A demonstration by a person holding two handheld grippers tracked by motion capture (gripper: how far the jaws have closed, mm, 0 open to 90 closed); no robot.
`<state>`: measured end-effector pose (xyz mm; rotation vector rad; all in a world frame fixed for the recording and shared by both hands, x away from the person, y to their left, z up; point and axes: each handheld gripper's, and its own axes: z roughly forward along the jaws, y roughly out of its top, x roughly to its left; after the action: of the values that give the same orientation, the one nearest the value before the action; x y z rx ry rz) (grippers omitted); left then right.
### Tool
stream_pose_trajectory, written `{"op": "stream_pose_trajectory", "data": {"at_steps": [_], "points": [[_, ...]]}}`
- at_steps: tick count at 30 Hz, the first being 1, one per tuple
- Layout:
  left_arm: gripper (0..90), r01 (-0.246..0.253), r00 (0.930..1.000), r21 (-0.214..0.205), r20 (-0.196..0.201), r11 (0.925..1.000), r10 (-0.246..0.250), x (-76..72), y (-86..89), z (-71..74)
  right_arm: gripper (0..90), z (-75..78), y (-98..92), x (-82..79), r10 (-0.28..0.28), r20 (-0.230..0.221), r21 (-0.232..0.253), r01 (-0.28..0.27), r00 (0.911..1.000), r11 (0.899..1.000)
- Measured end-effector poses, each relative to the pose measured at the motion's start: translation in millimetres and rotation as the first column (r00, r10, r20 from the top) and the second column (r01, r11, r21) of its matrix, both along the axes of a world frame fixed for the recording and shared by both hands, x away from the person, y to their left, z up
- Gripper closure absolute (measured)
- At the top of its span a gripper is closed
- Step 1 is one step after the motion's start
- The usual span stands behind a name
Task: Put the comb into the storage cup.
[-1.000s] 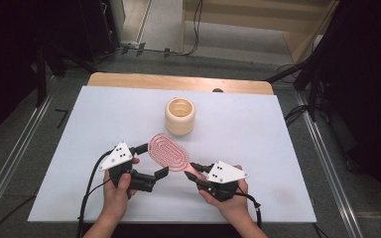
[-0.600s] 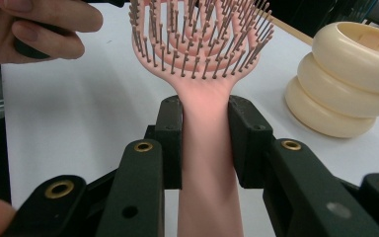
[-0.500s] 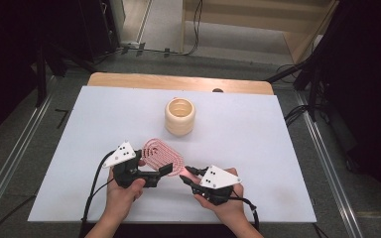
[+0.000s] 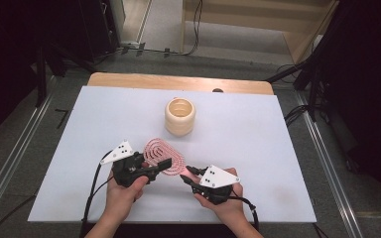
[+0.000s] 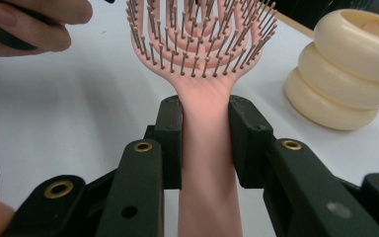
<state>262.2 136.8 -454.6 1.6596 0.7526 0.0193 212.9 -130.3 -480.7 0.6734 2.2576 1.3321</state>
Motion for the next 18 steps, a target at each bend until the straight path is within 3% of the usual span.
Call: {"op": "stream_pose_trajectory", "data": {"at_steps": [5, 11, 18], "points": [[61.9, 0.066, 0.9977, -0.03, -0.008, 0.9973, -0.067, -0.4, -1.4, -1.5, 63.8, -6.4, -0.5, 5.6, 0.026, -0.05, 0.013, -0.026, 0.9984, 1.0], [63.3, 0.096, 0.9953, -0.039, 0.005, 0.9946, -0.096, -1.2, -0.4, -0.8, 54.0, -11.6, -5.5, 13.4, 0.032, -0.112, 0.051, -0.026, 0.9931, 0.998], [63.5, 0.092, 0.9949, -0.01, 0.043, 0.9957, -0.091, -5.1, -2.7, 3.0, 48.6, -12.6, -10.8, 15.6, 0.046, -0.112, 0.081, -0.037, 0.9927, 0.996]]}}
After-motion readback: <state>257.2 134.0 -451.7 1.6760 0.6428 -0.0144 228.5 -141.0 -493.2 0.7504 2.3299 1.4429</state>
